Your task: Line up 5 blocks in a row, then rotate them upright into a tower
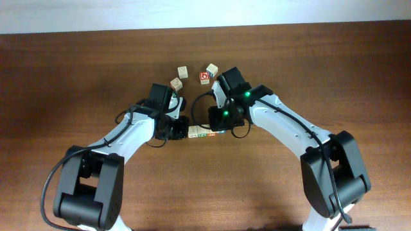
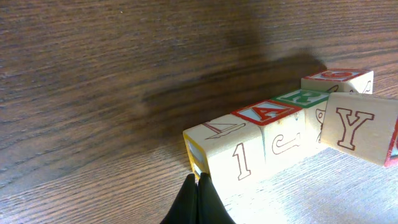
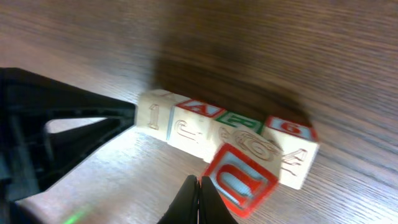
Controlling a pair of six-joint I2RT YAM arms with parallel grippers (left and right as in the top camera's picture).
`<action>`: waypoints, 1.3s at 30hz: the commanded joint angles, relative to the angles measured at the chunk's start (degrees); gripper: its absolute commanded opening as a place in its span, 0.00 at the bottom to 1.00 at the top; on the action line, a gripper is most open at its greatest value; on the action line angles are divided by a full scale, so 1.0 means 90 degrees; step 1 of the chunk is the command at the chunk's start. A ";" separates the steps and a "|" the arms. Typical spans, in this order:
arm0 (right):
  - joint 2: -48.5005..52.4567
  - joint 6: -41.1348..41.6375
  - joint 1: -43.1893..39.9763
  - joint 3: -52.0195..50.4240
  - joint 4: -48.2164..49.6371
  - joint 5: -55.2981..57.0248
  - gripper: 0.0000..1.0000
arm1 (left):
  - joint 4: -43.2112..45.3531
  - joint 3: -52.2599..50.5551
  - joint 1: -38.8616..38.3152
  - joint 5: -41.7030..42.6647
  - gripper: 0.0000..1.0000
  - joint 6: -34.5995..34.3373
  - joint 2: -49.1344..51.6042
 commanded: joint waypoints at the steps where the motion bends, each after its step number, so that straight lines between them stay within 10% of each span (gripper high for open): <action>1: 0.0066 0.0012 0.0002 -0.0051 -0.0119 0.0430 0.04 | 0.0017 -0.0007 0.0015 0.0114 0.00 0.0085 0.0051; 23: 0.0070 -0.0112 0.0408 -0.0022 -0.0602 0.0818 0.04 | 0.0017 -0.0007 0.0015 0.0114 0.00 0.0126 0.0051; 27: 0.0005 0.0211 0.0299 0.1073 -0.1421 0.1469 0.60 | 0.0039 -0.0007 0.0019 0.0114 0.00 0.0126 0.0051; 32: 0.0078 0.1107 0.0214 0.0879 -0.1698 0.1984 0.50 | 0.0051 -0.0007 0.0019 0.0112 0.00 0.0124 0.0051; 36: 0.0085 0.1277 0.0056 0.0782 -0.2431 0.1671 0.09 | 0.0061 -0.0007 0.0019 0.0102 0.00 0.0124 0.0051; 39: 0.0087 0.1280 0.0061 0.0185 -0.2356 0.1258 0.04 | 0.0058 -0.0007 0.0019 0.0092 0.00 0.0022 0.0051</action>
